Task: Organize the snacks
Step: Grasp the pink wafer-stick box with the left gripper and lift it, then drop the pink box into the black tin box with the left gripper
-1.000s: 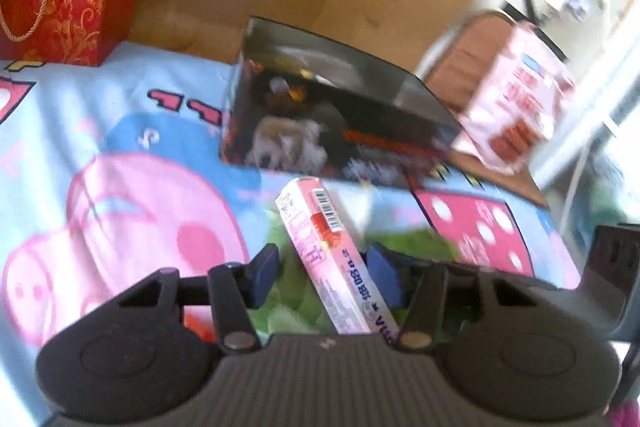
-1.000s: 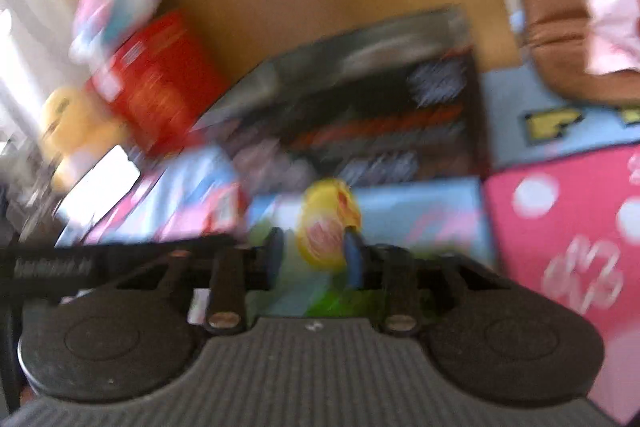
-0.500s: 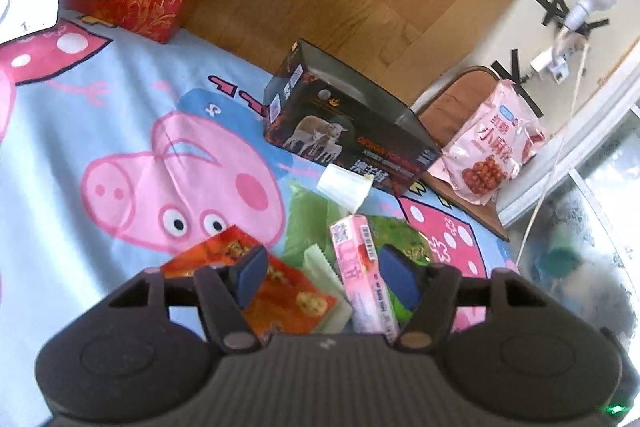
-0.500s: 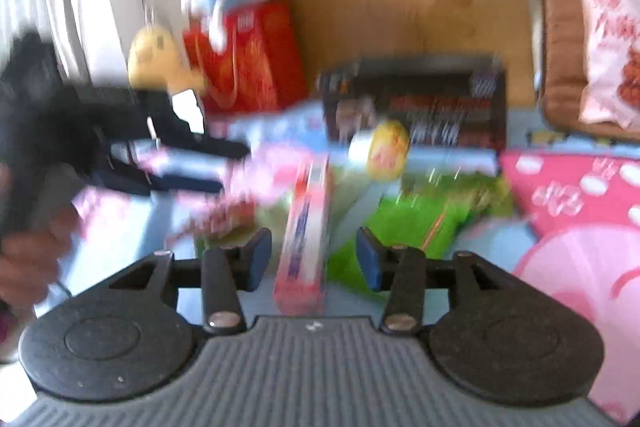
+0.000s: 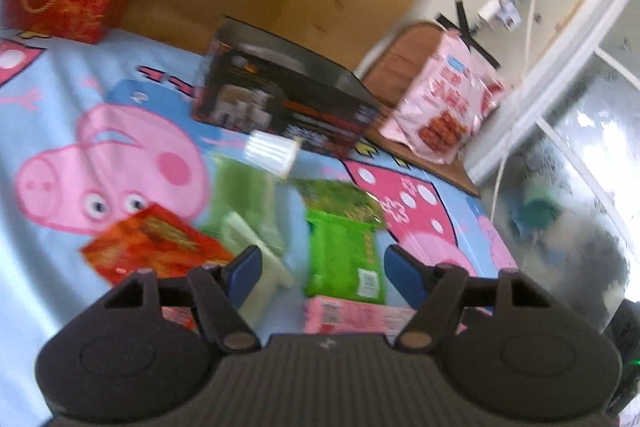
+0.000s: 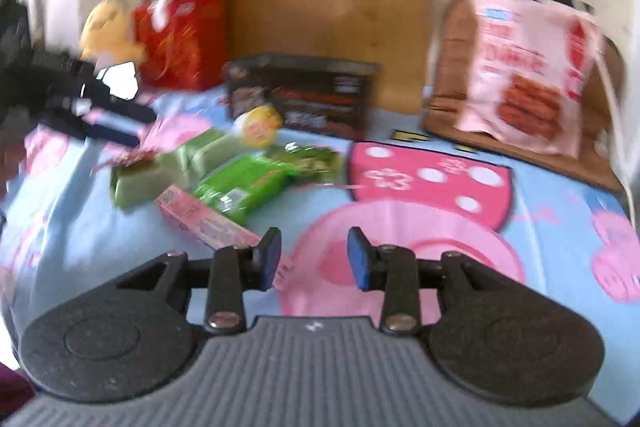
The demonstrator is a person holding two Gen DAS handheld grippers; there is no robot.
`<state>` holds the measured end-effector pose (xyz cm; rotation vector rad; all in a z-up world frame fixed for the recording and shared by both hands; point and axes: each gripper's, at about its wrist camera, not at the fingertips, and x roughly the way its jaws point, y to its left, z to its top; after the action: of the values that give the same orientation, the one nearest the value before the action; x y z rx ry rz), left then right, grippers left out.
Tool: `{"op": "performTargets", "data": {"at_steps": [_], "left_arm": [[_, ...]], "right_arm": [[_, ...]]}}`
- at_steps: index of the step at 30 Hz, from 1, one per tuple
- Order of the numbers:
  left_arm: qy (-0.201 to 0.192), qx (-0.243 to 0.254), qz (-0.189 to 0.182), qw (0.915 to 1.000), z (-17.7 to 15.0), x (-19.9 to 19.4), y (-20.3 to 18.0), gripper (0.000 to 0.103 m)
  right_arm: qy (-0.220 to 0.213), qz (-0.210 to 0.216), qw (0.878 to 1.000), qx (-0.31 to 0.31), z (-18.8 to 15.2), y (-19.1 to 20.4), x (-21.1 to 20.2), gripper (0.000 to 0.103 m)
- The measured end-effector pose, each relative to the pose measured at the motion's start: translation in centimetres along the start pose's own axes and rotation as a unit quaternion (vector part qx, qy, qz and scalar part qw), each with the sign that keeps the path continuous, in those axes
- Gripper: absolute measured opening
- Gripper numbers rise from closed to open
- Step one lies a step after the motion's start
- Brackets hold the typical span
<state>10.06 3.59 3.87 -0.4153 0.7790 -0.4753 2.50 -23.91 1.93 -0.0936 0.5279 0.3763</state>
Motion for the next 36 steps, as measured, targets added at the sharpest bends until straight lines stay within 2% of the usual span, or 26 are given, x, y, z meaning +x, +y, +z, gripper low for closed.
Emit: {"op": "performTargets", "data": {"at_steps": [3,8,13,16,17,18,19,20,23,30,36], "left_arm": [[0.015,0.024,-0.002,0.9996,-0.8,0.8,-1.5,0.069],[0.016,0.083,0.044,0.9955,-2.2,1.1,-3.2,0.070],[0.030,0.102,0.048,0.9932,-3.0,1.8,-3.6,0.070],[0.046,0.095,0.048,0.9932,-3.3,3.0,-3.2,0.070],[0.055,0.086,0.044,0.9938,-3.4,3.5,-2.9,0.067],[0.048,0.086,0.041,0.9943,-3.6,3.5,-2.9,0.063],[0.058,0.089,0.033,0.9938,-3.7,3.6,-3.1,0.060],[0.056,0.096,0.041,0.9929,-3.8,3.5,-3.5,0.060],[0.054,0.093,0.041,0.9934,-3.7,2.9,-3.5,0.058],[0.012,0.093,0.033,0.9950,-0.5,1.5,-4.2,0.058],[-0.038,0.100,0.046,0.9932,5.5,2.4,-4.5,0.058]], "right_arm": [[-0.006,0.004,1.000,0.020,-0.9,-0.4,-0.6,0.043],[0.006,0.026,1.000,0.009,-2.2,1.1,-0.1,0.052],[0.009,0.040,0.999,0.015,-2.2,2.1,0.5,0.052],[-0.001,0.036,0.999,0.012,-2.1,2.7,0.8,0.052],[-0.002,0.035,0.999,0.012,-2.0,2.8,1.0,0.052],[0.002,0.035,0.999,0.014,-2.0,3.0,1.4,0.051],[0.013,0.040,0.999,0.021,-2.0,3.1,2.0,0.047],[0.027,0.050,0.998,0.031,-2.0,3.2,2.7,0.039],[0.021,0.022,1.000,0.007,-1.7,4.5,2.9,0.030],[-0.014,0.019,1.000,0.006,-0.3,4.5,2.3,0.030],[-0.061,0.014,0.998,-0.002,3.9,3.3,4.2,0.030]]}}
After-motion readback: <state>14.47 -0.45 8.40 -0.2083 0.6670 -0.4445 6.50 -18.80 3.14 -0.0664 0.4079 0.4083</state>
